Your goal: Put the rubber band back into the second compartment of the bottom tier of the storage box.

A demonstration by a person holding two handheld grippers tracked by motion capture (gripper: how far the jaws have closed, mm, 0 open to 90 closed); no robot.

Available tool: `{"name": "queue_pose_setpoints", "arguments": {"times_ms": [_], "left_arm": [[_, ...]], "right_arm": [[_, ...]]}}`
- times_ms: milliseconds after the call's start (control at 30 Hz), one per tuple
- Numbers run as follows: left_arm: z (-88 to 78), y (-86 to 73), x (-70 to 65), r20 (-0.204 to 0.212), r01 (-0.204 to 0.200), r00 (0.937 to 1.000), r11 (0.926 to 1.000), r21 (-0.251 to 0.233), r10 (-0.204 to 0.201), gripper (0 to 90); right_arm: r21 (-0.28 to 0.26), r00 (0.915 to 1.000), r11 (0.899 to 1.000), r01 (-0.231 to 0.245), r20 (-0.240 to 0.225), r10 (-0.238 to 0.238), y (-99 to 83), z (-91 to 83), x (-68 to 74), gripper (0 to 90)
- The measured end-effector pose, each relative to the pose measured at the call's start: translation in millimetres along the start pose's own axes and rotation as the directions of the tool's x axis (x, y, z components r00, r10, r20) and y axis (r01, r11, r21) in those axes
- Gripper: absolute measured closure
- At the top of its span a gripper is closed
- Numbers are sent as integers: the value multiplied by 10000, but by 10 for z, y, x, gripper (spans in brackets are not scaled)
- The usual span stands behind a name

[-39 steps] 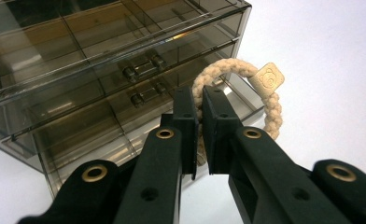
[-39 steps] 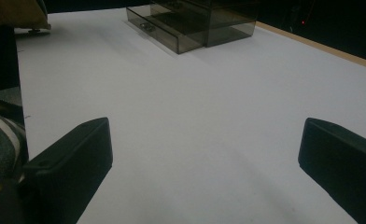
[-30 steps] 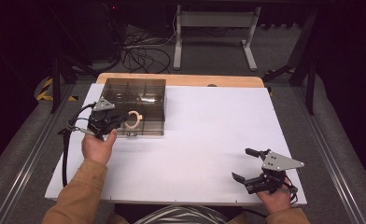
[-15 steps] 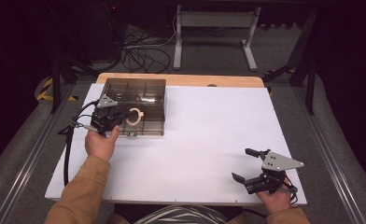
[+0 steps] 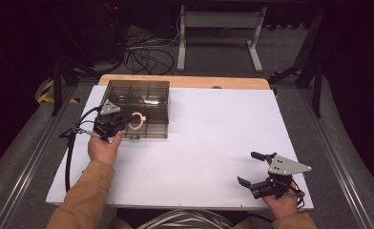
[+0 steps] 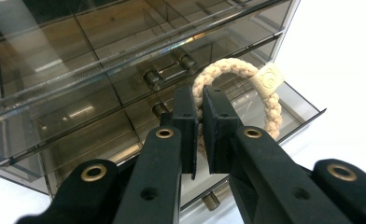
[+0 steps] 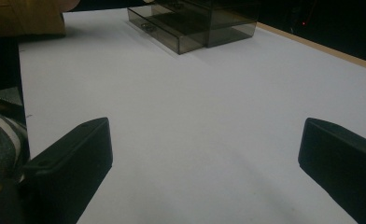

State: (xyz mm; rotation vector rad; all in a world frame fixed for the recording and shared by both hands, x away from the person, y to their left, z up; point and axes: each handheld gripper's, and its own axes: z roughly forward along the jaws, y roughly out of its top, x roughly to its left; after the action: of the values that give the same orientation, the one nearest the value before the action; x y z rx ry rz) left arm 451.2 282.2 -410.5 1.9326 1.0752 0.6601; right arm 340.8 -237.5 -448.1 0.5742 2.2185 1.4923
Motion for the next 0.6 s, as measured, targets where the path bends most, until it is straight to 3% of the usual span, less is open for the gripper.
{"name": "queue_pose_setpoints", "arguments": {"times_ms": [600], "left_arm": [[149,-128,31,-262,-17,9997,9995,311,25,844]], "right_arm": [[-35,10000,10000,14,-30,-14,1,0,2,36]]}}
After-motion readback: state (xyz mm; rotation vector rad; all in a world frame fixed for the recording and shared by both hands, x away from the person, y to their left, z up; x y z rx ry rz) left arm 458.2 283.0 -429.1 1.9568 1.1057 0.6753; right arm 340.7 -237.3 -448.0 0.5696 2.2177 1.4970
